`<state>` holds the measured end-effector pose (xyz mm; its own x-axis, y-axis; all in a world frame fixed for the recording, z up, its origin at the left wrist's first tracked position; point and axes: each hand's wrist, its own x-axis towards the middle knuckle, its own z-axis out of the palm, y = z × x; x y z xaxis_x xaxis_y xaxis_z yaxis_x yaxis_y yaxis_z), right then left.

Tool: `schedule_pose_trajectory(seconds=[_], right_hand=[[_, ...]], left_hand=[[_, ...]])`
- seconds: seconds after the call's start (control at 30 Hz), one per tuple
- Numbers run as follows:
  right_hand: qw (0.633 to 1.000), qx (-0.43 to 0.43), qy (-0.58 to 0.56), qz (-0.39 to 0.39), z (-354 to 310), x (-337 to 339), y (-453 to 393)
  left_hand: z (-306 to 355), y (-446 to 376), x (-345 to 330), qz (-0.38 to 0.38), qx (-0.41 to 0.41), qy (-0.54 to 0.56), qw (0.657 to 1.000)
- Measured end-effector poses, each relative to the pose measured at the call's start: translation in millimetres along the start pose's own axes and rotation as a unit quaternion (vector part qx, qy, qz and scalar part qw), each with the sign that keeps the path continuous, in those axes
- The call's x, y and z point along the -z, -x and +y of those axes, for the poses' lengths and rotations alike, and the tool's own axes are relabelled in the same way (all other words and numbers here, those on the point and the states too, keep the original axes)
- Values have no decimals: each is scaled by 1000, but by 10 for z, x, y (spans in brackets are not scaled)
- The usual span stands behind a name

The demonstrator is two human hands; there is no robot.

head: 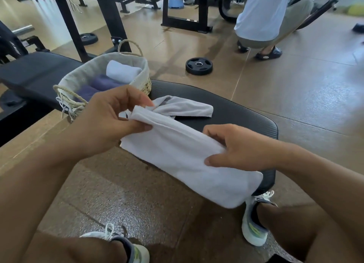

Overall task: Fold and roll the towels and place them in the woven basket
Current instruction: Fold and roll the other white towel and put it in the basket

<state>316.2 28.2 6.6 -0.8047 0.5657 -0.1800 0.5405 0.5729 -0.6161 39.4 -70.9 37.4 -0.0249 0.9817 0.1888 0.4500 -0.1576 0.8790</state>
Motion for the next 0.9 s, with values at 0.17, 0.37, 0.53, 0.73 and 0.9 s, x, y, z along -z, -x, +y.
schedule_pose_trajectory(seconds=[0.17, 0.37, 0.53, 0.73, 0.9], right_hand=[[998, -58, 21, -21, 190, 242, 45], [993, -98, -58, 18, 498, 525, 152], [976, -159, -114, 91, 789, 508, 36], [962, -209, -72, 160, 950, 366, -143], [967, -201, -65, 143, 967, 361, -138]], left_hand=[[-58, -28, -12, 94, 37, 9, 995], [-375, -125, 23, 111, 181, 7, 977], [-673, -215, -128, 97, 221, -15, 970], [-882, -303, -162, 118, 209, -44, 970], [-994, -340, -96, 133, 217, -65, 965]])
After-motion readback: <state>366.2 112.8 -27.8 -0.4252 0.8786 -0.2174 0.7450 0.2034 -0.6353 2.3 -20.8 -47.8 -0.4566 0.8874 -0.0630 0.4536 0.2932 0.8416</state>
